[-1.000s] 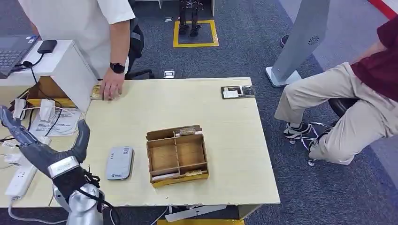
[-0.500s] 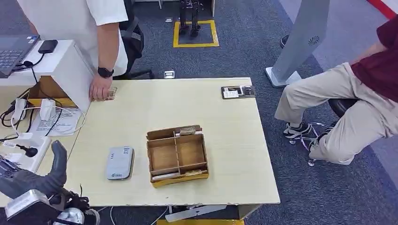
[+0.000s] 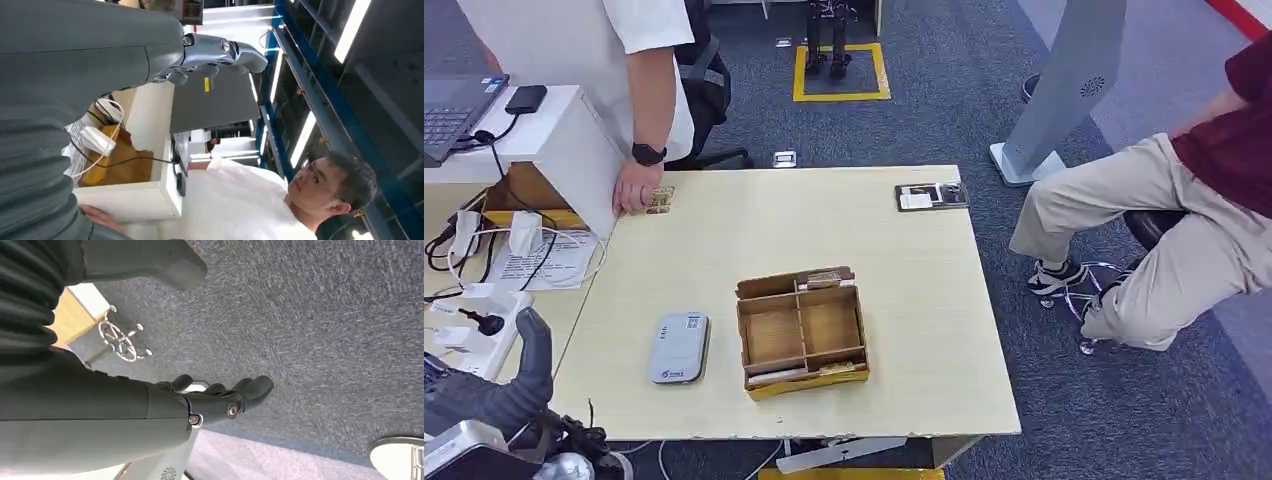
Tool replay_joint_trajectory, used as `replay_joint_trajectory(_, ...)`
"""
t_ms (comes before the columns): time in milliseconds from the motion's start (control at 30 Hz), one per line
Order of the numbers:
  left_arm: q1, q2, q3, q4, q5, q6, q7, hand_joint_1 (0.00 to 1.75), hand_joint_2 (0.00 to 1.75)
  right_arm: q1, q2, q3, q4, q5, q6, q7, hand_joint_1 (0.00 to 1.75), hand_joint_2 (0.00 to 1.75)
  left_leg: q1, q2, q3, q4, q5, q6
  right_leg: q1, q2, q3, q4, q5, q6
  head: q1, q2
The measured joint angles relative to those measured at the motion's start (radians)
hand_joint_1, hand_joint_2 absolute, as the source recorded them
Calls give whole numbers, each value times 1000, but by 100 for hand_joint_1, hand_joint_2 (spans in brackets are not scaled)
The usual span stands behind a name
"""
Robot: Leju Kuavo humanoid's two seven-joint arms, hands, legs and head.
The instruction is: Pass the card to the sensor for recognition and then transmit it.
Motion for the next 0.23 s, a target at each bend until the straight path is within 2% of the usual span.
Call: replay_joint_trajectory(233, 4, -1, 7, 0, 3, 0, 0, 0, 175, -1, 0, -4, 0, 13, 0, 2, 0, 175, 0, 0, 0, 0, 0, 0, 0, 0, 0, 0, 0, 0, 0, 0)
